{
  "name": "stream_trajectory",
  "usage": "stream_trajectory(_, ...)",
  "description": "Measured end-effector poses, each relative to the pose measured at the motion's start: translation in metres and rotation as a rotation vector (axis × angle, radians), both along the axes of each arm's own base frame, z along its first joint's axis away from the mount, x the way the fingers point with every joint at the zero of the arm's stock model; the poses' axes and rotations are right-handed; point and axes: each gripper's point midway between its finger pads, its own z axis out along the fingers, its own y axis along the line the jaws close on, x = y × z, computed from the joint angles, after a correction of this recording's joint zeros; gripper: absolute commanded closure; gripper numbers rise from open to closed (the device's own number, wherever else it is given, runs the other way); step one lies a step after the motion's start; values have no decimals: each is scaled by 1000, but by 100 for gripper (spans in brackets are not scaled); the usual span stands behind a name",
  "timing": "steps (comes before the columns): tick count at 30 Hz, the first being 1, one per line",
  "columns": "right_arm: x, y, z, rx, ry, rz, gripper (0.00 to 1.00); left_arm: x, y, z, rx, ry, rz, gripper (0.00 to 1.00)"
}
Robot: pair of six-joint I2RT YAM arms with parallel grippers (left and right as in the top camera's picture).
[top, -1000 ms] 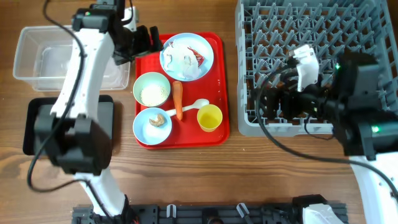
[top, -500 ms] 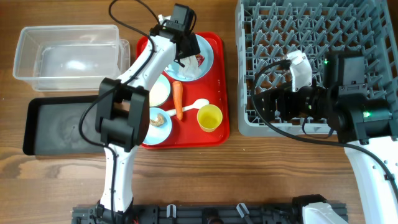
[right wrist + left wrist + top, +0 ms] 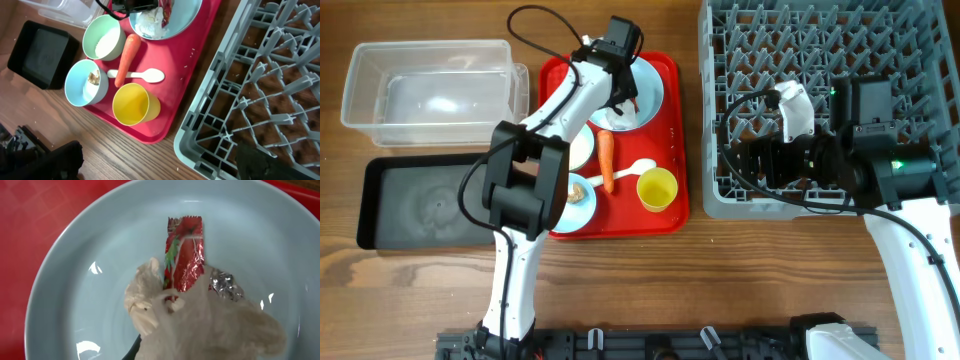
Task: Sort waste into correct bins and load items into the dishwasher rack
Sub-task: 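Reach the left gripper to the white plate and grasp the wrappers, then carry the wrappers with the left gripper into the clear plastic bin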
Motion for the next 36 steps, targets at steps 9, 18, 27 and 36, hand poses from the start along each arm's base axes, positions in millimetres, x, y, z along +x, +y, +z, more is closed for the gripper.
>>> stream_trajectory(9, 2, 0, 1, 0, -7, 0, 0, 7, 115, 268, -112, -470, 215, 96)
stream_trajectory(18, 5, 0, 2, 11, -8, -23, 0, -7, 317, 184, 66, -282, 618, 57)
stream_trajectory(27, 9, 0, 5, 19, -23, -33, 0, -6, 337, 110, -131, -133, 594, 0)
stream_trajectory(36, 10, 0, 5, 21, -24, -36, 0, -118, 159, 292, -185, -218, -23, 5)
